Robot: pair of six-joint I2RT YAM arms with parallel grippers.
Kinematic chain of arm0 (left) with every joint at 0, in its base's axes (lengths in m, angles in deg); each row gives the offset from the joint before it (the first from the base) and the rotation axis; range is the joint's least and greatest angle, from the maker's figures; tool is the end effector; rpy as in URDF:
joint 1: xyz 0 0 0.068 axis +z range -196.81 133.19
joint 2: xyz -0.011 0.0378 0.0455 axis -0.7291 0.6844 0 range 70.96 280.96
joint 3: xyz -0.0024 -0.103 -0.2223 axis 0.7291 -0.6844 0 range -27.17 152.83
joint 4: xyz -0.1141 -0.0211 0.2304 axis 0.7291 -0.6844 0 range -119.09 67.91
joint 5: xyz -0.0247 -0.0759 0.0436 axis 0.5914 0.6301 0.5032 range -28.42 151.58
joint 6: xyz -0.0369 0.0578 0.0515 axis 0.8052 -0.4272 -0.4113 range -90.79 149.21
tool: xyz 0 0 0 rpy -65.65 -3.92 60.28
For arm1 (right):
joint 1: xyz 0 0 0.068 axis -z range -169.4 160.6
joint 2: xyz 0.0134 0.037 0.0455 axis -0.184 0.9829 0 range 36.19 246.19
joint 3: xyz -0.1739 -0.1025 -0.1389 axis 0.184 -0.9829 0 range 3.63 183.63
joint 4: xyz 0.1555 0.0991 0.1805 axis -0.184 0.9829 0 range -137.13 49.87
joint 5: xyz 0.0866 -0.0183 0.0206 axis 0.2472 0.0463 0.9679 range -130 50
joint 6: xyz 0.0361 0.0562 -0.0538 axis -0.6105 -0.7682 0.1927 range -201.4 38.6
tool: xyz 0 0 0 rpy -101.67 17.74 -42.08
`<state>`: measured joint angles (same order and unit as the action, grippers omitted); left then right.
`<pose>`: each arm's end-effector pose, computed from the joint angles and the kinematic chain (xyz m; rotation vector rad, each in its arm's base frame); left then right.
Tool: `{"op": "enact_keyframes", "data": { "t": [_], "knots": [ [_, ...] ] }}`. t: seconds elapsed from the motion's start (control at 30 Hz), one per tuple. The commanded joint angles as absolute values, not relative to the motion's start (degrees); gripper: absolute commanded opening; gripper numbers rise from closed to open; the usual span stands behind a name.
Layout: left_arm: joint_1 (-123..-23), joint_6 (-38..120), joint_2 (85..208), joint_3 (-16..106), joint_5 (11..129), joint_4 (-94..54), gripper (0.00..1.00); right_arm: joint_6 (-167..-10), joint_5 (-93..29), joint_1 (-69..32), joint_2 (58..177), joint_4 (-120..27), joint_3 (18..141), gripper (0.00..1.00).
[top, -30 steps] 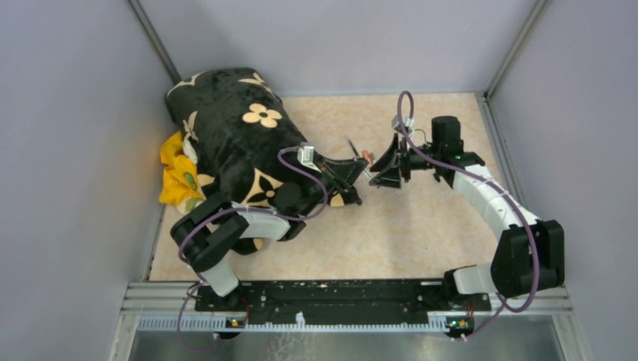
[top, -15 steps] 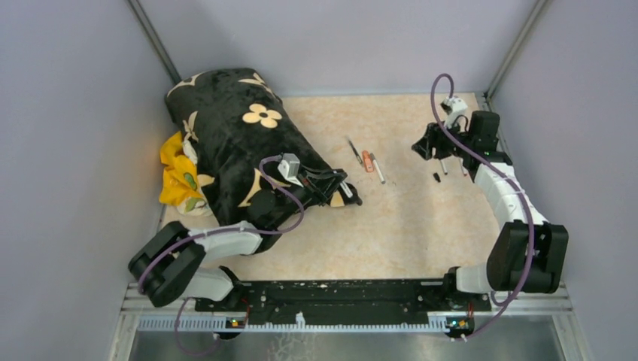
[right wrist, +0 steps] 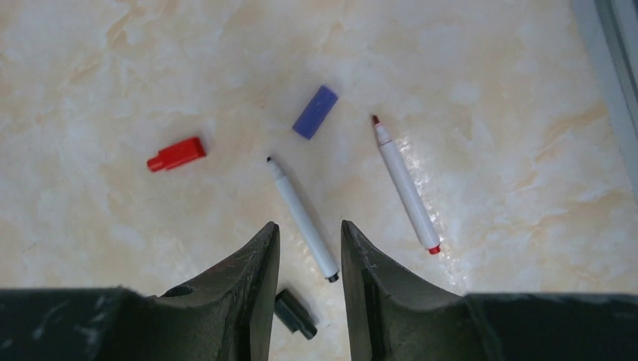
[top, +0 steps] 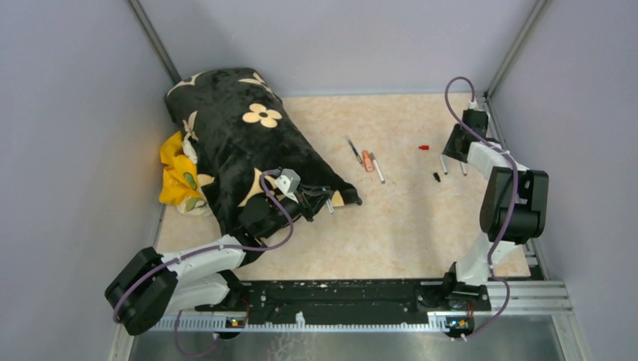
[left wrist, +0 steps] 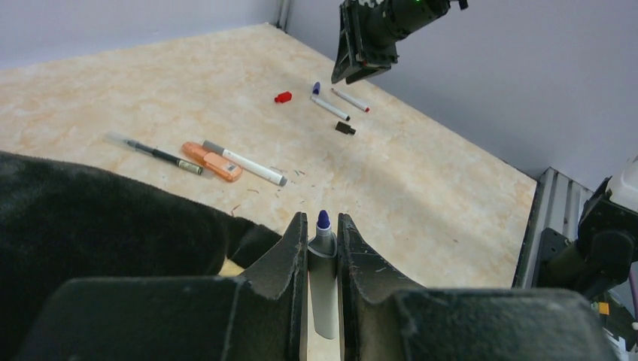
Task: Insert the pens into the pen caps
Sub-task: Move the pen cap to the center of the board.
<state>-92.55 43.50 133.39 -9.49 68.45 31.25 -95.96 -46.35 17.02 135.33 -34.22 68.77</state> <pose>0.1834 -0.2013 0.2169 0.5031 1.4037 -0.9422 0.3894 -0.0522 0.1517 0.4854 2.3340 -0.0651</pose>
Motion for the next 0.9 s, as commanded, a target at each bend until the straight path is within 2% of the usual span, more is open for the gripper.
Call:
{"op": "enact_keyframes", "data": {
  "t": [0.0, 0.17, 0.5, 0.87],
  "knots": [
    [-92.3, 42.9, 132.4, -11.0, 68.0, 29.9, 0.00, -98.8, -50.1, 18.6, 139.1, -35.3, 74.7, 0.33],
    [-92.4, 44.0, 132.6, -11.5, 68.1, 30.1, 0.00, -99.6, -50.6, 18.6, 143.3, -36.0, 77.8, 0.30],
    [-92.3, 45.3, 133.2, -11.9, 69.1, 30.7, 0.00, -101.8, -49.9, 19.2, 149.4, -35.4, 83.1, 0.30],
    [-92.4, 45.5, 133.0, -11.8, 69.1, 30.4, 0.00, -103.3, -48.2, 19.7, 151.5, -32.9, 85.8, 0.21]
  ]
}}
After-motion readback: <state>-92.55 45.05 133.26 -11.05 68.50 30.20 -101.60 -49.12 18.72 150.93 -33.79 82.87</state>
